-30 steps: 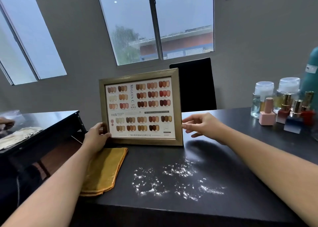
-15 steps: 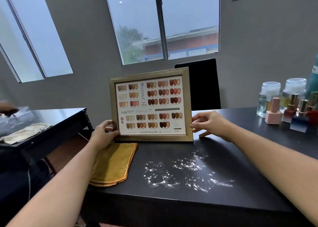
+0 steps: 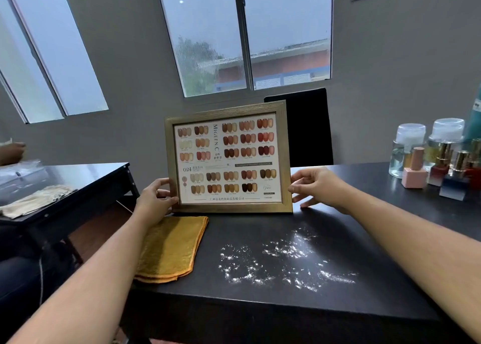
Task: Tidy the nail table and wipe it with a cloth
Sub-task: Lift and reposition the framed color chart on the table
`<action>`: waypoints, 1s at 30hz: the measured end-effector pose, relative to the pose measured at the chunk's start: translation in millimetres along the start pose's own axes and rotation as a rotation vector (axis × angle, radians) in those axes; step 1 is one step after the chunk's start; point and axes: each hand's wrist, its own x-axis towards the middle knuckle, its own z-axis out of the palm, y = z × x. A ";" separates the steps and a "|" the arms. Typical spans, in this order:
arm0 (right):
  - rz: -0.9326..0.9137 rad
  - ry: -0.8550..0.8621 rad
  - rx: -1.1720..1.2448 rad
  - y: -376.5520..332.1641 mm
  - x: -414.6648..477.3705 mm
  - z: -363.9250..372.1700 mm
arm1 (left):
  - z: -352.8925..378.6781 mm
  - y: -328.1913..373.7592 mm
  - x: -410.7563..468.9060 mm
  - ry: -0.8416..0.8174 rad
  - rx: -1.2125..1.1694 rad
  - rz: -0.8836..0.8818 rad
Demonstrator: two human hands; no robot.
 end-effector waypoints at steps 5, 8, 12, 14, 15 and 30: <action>-0.025 0.057 0.009 -0.8 -0.9 1.2 | 0.5 0.6 -1.6 0.058 -0.015 0.060; -0.075 0.120 0.037 -1.8 -1.0 3.0 | 0.6 2.4 -1.2 0.058 -0.056 0.080; -0.089 0.159 0.067 -2.6 -1.1 7.1 | 1.1 5.5 0.8 0.050 -0.090 0.074; -0.088 0.163 0.065 -2.9 -1.0 8.0 | 2.3 5.6 1.3 0.057 -0.085 0.071; -0.089 0.163 0.057 -3.2 -1.1 8.1 | 2.8 5.3 1.5 0.063 -0.080 0.070; -0.215 0.515 -0.188 -11.7 -6.5 5.8 | -9.3 5.8 -8.2 0.109 0.024 0.117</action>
